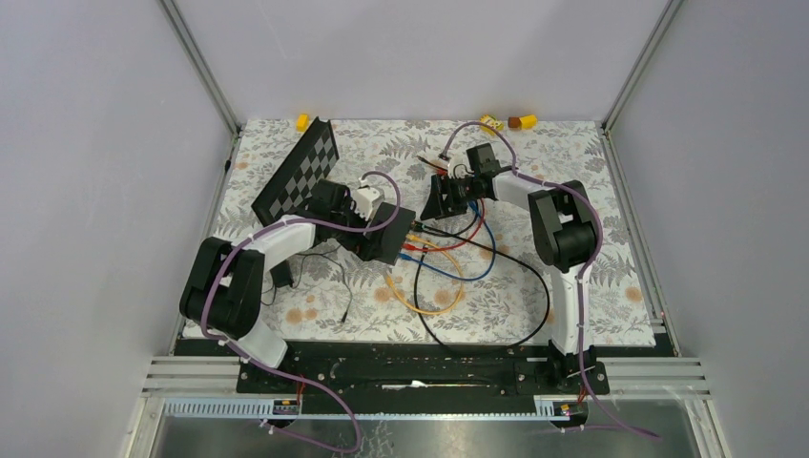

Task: Pull the plug from the switch port
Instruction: Pull the connector from the switch port.

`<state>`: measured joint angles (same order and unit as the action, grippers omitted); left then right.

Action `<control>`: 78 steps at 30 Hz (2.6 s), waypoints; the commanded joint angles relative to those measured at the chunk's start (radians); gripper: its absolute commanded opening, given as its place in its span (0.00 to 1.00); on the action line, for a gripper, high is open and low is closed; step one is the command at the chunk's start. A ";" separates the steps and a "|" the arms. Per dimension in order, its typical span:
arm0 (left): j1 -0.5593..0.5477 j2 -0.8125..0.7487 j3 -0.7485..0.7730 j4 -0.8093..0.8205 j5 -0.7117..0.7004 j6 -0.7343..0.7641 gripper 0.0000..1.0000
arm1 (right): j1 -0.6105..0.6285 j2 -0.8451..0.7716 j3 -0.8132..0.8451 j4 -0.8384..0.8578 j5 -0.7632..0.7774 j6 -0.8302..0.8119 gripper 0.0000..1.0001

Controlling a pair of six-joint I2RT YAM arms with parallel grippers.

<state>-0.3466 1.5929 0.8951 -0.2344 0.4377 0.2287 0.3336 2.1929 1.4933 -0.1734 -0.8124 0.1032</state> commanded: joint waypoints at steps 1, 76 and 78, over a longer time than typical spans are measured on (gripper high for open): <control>-0.006 0.014 -0.002 -0.010 0.043 0.045 0.99 | -0.002 0.017 0.031 0.004 -0.062 0.023 0.75; -0.094 0.081 -0.001 0.005 -0.009 0.045 0.93 | 0.026 0.276 0.126 -0.022 -0.215 -0.016 0.47; -0.094 0.080 -0.001 0.006 -0.007 0.046 0.93 | 0.031 0.282 0.132 -0.028 -0.223 -0.022 0.46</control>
<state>-0.4248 1.6581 0.8948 -0.2512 0.3771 0.2768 0.3317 2.4058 1.6260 -0.1032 -1.1259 0.1619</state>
